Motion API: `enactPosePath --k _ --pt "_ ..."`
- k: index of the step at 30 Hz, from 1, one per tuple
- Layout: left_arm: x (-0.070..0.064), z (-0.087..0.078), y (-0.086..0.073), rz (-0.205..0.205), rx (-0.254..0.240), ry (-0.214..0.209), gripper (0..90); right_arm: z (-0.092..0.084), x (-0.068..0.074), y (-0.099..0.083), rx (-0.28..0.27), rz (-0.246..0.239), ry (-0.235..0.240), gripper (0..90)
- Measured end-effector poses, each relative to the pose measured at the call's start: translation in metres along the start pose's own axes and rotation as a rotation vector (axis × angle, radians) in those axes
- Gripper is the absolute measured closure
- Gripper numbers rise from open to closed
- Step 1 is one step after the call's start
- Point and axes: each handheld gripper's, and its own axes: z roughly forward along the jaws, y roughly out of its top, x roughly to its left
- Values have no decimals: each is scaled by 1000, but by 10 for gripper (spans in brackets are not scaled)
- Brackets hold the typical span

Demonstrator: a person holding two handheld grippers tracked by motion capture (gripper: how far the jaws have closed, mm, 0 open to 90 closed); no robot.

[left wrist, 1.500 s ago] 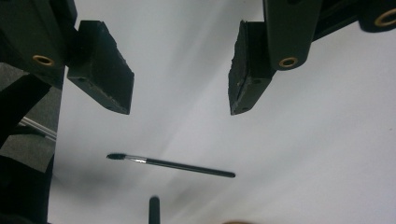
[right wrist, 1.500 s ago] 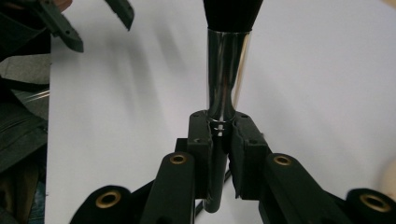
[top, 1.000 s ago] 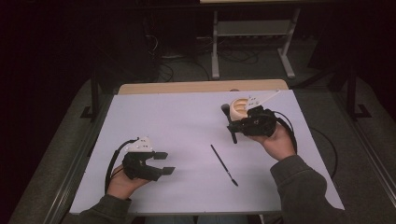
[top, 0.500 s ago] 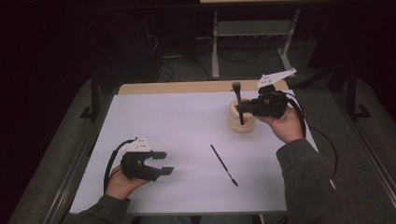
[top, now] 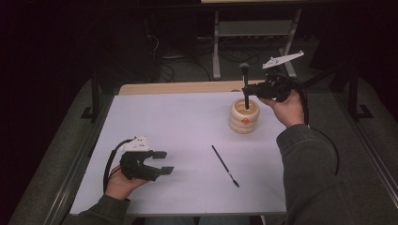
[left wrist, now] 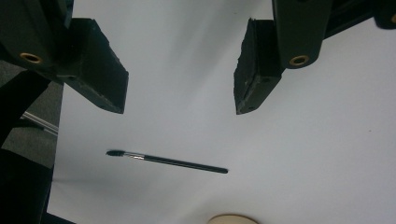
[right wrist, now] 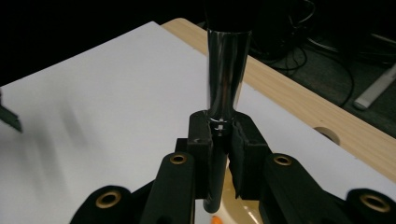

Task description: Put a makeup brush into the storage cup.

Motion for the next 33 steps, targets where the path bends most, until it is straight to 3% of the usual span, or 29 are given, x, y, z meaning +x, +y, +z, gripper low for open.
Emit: enactPosePath --k 4,14,19,23,33 --pt "-1 -1 1 12 -1 -4 348 5 -5 3 1 17 -22 785" --pt "0 1 0 -3 -1 -5 345 21 -16 -5 10 79 -72 785" --pt "1 1 0 18 0 -8 345 27 -21 -9 13 86 -84 785" --pt "2 1 -1 4 1 -10 342 31 -25 -13 24 107 -102 785" --pt "2 1 -1 -2 1 -7 342 42 -25 -27 20 133 -120 785"
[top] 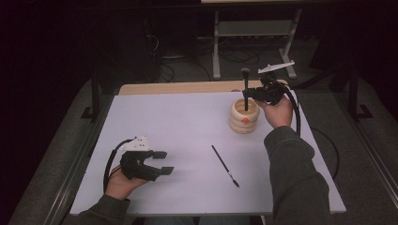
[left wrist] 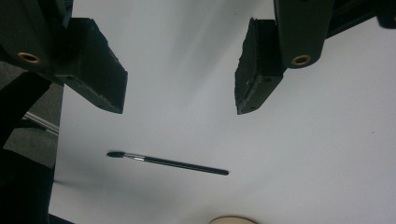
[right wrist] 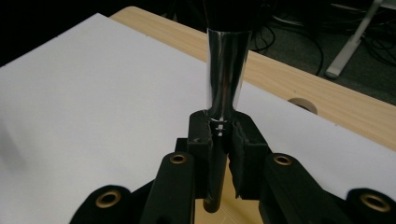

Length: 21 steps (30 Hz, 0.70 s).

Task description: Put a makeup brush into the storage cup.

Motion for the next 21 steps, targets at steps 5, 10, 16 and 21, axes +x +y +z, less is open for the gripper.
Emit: enactPosePath --k 5,10,16,21 --pt "1 -1 0 -2 -3 2 342 4 1 -4 6 -4 -13 784" --pt "2 -1 0 -2 0 1 342 5 -1 -6 6 -3 -22 784" --pt "1 -1 0 -2 -2 2 342 8 -1 -10 9 -2 -32 784" --pt "2 0 -1 0 1 3 342 9 -1 -11 12 0 -34 784"
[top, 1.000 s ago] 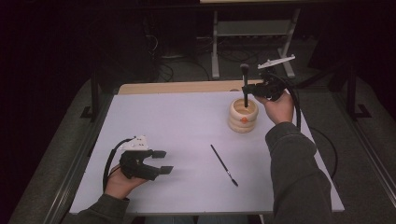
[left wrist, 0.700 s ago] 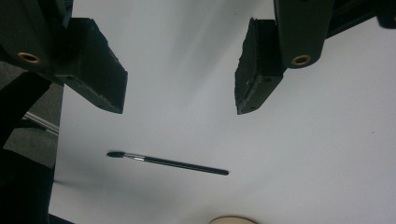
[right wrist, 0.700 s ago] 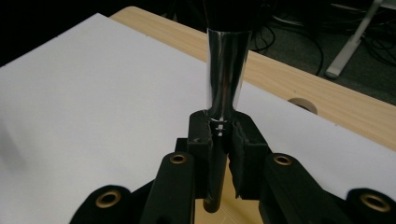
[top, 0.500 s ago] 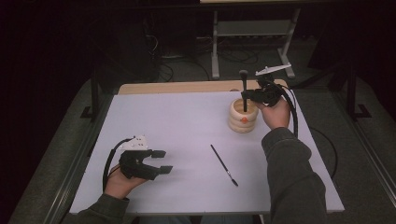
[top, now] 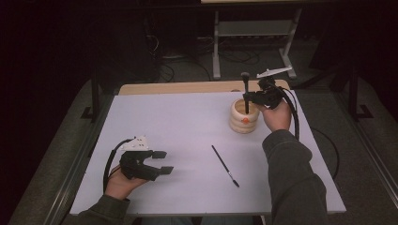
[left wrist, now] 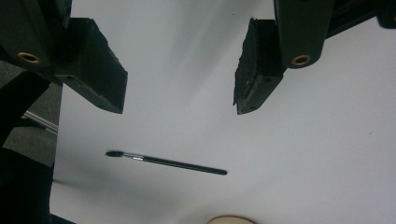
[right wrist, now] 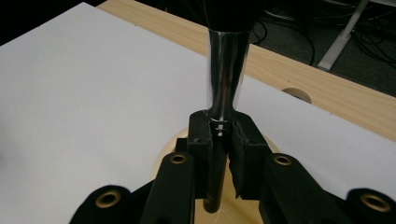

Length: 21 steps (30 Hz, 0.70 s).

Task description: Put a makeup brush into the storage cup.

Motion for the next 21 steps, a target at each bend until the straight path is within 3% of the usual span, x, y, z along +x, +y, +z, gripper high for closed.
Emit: enactPosePath --k 10,21 --pt "0 0 0 -1 0 -1 342 4 -2 -7 5 8 18 782" --pt "0 1 0 1 2 -2 343 8 -1 -15 32 0 7 774"
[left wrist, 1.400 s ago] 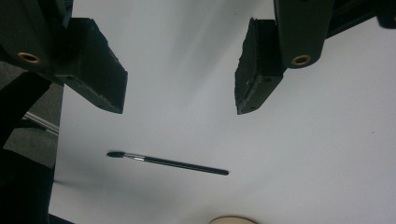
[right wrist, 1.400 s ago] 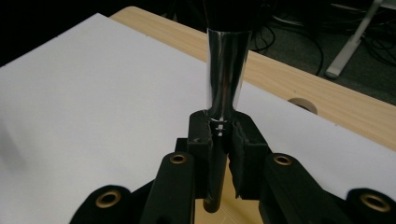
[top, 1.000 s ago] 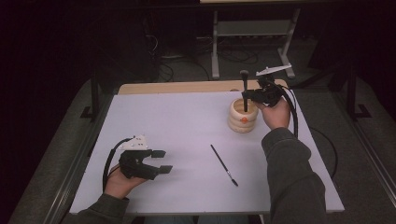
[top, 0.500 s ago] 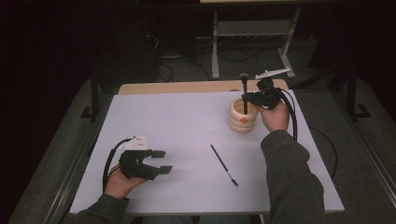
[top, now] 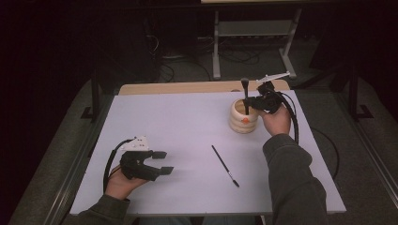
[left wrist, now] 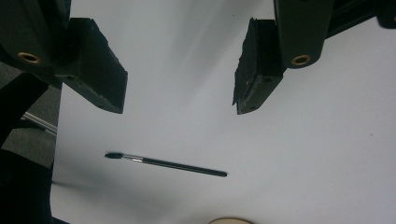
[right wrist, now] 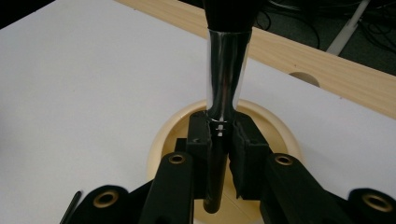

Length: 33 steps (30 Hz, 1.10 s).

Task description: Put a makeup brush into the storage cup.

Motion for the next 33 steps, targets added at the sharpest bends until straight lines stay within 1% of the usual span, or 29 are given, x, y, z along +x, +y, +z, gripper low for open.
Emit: enactPosePath --k 1,3,6,7,8,9,11,14,16,17,19,20,21,23,26,29,30,33 --pt "0 0 0 1 0 0 343 0 0 0 1 -2 -3 768" --pt "0 0 0 -2 5 1 342 0 0 1 -4 -3 -17 710" --pt "1 -1 -1 -5 -3 5 343 -3 -1 1 -11 20 -30 609" --pt "1 -1 -1 -5 -2 7 343 -3 0 1 7 30 -42 589" --pt "2 -2 -1 -11 -8 6 343 -4 0 0 17 28 -50 590" --pt "2 -2 -1 -12 -9 6 343 -7 1 0 12 17 -53 590" --pt "3 -3 -1 -10 -9 5 343 -11 1 -1 -1 18 -45 587" --pt "3 -3 -1 -4 -7 7 343 -17 3 -2 -6 15 -36 574" --pt "3 -3 -1 -4 -5 9 343 -19 5 -4 -2 21 -29 565" --pt "2 -3 -1 -5 -5 10 342 -19 7 -5 7 18 -33 554" --pt "2 -3 -1 -9 -6 9 342 -19 10 -7 18 4 -34 548" --pt "3 -3 -1 -3 -6 9 343 -20 12 -8 22 -3 -30 538" --pt "3 -3 -1 -6 -7 8 342 -21 14 -9 18 -15 -31 533" --pt "3 -3 -1 -8 -7 8 342 -25 16 -10 4 -10 -19 527" --pt "4 -4 -1 -18 -15 9 342 -30 22 -10 5 -34 -26 521" --pt "4 -6 -2 -16 -14 13 342 -35 25 -12 -6 -31 -7 512" --pt "4 -6 -2 -15 -15 15 342 -36 26 -13 -6 -36 -3 512" --pt "5 -6 -2 -15 -14 16 342 -39 32 -15 5 -71 -8 503"
